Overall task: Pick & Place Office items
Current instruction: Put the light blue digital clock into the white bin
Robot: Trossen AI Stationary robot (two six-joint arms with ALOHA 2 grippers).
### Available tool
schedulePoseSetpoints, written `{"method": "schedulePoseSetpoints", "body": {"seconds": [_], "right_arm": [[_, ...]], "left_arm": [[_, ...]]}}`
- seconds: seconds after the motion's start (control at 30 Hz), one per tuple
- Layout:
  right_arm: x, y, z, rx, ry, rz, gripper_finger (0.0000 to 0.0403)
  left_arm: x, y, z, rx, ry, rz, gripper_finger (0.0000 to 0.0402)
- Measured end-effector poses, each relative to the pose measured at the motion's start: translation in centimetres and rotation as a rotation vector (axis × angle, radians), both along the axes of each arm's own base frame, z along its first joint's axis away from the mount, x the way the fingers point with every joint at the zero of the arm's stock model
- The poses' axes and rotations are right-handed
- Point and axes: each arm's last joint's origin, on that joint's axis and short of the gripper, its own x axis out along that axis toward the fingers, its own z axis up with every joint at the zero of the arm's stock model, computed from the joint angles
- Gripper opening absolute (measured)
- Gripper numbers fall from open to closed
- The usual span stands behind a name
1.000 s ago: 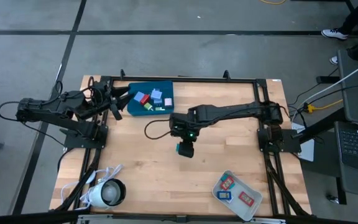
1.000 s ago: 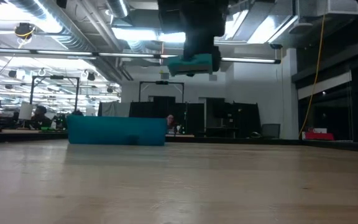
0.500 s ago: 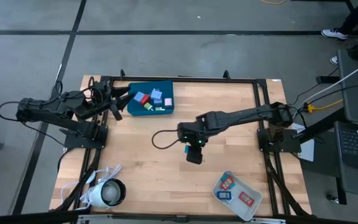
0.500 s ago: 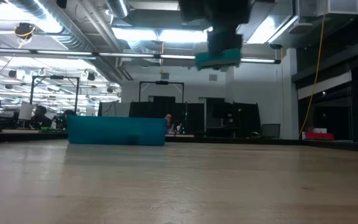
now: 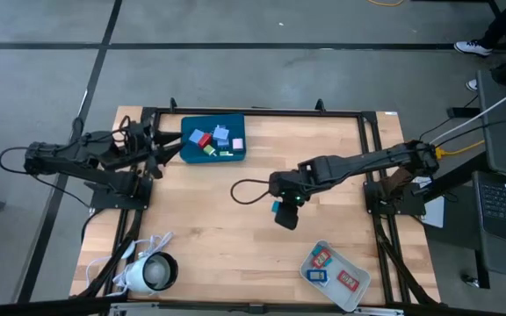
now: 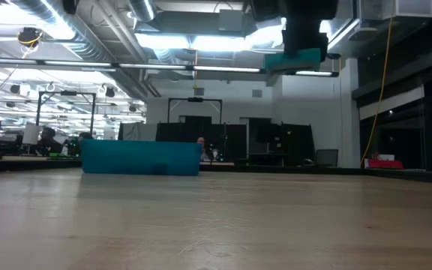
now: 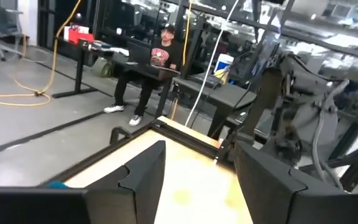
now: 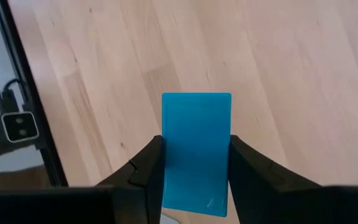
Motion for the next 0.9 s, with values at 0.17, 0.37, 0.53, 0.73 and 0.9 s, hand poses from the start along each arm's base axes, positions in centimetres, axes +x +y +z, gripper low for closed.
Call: {"method": "schedulePoseSetpoints", "body": {"seconds": [0.17, 0.37, 0.53, 0.73, 0.9], "right_arm": [[0.1, 0.0, 0.0, 0.008, -0.012, -0.015, 0.0136], [0.1, 0.0, 0.0, 0.033, -0.007, -0.032, 0.0139], [0.3, 0.1, 0.1, 0.046, -0.028, -0.029, 0.0145], [0.4, 0.1, 0.2, 0.057, -0.042, -0.046, 0.0143], [-1.0, 0.9, 1.2, 0.092, -0.006, -0.020, 0.0137]], "left_arm": [[-1.0, 0.0, -4.3, -0.086, -0.112, -0.034, 0.0164], [-1.6, -0.2, -7.7, -0.113, -0.106, -0.115, 0.0146], [-1.5, -0.4, -11.5, -0.206, 0.004, -0.168, 0.0145], [-0.9, -0.7, -15.0, -0.275, -0.138, -0.209, 0.0145], [-0.8, -0.8, -16.7, -0.311, -0.157, -0.188, 0.0145]]}}
